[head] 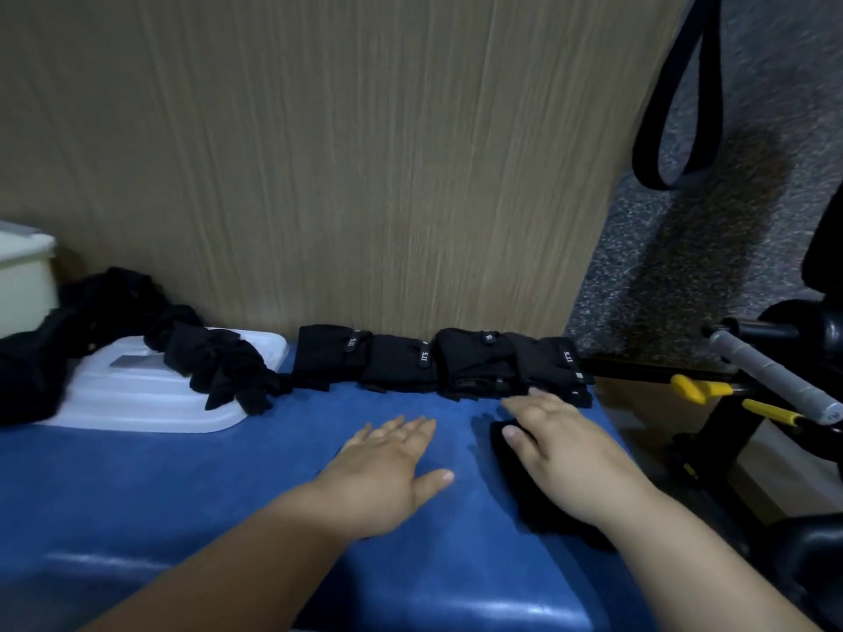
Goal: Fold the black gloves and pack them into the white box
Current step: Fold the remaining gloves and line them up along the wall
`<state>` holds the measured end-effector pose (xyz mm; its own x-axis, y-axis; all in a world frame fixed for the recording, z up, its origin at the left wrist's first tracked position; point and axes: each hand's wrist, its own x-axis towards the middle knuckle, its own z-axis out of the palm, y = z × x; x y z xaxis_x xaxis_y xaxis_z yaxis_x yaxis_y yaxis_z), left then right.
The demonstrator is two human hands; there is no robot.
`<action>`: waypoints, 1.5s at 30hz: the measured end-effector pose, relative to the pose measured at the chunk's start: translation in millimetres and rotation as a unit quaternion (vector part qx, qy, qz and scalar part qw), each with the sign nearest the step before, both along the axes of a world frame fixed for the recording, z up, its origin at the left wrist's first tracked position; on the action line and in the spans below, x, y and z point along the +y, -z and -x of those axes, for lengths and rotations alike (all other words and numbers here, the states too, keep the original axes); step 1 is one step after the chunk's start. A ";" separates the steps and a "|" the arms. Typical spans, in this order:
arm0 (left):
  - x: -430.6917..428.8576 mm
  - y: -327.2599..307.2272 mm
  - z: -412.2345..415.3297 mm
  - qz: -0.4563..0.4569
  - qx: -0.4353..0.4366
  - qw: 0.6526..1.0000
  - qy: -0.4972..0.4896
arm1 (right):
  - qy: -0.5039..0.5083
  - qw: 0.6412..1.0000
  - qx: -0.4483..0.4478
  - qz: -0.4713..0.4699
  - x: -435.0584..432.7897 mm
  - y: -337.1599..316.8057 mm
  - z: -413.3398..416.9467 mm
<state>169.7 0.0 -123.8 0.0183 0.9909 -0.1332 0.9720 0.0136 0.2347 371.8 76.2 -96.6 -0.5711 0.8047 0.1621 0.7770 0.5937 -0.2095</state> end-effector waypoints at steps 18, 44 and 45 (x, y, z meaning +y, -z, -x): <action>-80.5 6.6 166.1 -0.200 -0.107 0.930 -0.289 | -0.126 0.970 0.175 0.116 -49.1 25.3 237.2; -61.2 3.1 142.3 -0.234 -0.294 0.884 -0.278 | -0.089 0.963 0.202 0.152 -52.7 16.1 198.8; -59.3 2.7 135.7 -0.230 -0.306 0.883 -0.272 | -0.090 0.961 0.211 0.153 -54.1 16.1 189.3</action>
<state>33.9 -59.4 -126.5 -0.5483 0.8219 0.1543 0.5395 0.2067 0.8162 182.5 22.2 -112.7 -0.6406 0.7461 0.1815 0.4751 0.5708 -0.6697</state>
